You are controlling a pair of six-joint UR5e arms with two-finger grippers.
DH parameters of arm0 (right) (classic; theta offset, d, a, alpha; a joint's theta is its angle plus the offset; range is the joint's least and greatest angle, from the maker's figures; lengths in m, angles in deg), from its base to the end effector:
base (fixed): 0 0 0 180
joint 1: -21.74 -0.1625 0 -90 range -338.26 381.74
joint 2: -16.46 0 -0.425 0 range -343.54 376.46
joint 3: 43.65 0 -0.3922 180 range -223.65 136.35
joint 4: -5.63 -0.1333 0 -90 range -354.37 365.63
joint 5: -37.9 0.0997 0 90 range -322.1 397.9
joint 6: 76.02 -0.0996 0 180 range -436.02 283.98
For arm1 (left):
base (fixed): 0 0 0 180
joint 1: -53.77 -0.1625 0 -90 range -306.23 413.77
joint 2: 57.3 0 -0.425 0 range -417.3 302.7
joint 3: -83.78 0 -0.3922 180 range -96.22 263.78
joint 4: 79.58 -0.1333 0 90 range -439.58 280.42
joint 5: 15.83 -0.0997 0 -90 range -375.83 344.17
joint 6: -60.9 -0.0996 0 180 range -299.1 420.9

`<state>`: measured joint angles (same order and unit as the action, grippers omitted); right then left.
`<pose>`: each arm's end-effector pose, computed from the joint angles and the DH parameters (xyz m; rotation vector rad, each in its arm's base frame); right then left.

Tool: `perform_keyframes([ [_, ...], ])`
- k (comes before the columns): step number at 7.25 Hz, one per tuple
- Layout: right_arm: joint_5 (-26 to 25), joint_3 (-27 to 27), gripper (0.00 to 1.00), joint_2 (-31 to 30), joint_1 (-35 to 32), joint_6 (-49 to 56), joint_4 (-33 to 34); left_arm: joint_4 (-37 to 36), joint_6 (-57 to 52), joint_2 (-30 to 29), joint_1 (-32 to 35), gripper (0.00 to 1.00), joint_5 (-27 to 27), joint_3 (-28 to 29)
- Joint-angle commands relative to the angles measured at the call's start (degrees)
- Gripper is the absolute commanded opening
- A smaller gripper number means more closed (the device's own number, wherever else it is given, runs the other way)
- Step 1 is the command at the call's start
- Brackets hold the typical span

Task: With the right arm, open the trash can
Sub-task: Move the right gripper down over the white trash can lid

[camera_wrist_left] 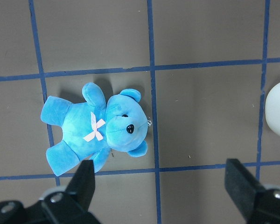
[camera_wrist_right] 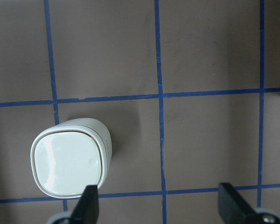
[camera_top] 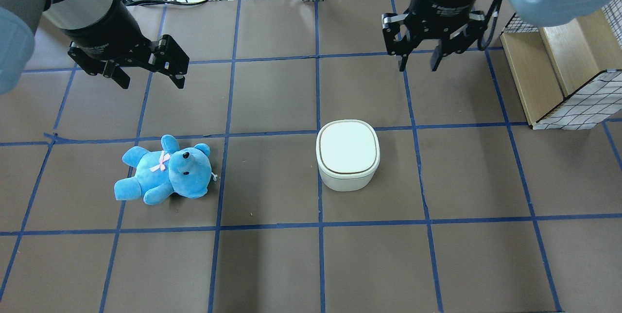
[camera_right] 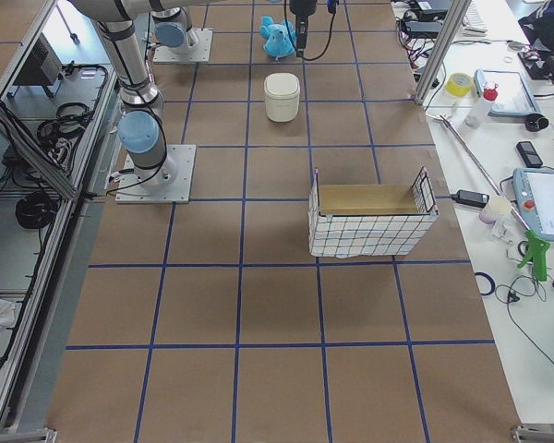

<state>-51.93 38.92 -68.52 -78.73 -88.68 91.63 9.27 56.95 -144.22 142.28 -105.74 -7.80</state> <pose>0.2269 -0.4929 0.5000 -0.0600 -3.1381 -0.0436 -0.1211 -0.4767 0.5023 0.0675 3.1394 -0.0727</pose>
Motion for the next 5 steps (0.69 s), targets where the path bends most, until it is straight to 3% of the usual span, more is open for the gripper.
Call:
perform_keyframes([
  [1,0.3,6.1,0.00,1.9,-5.7,-6.7,6.0,0.0,0.0,0.0,0.0,1.00,0.0,0.0],
  [3,0.3,16.0,0.00,2.1,-5.9,-6.9,18.3,0.0,0.0,0.0,0.0,1.00,0.0,0.0],
  [5,0.4,21.3,0.00,2.5,-6.1,-6.6,21.8,0.0,0.0,0.0,0.0,1.00,0.0,0.0],
])
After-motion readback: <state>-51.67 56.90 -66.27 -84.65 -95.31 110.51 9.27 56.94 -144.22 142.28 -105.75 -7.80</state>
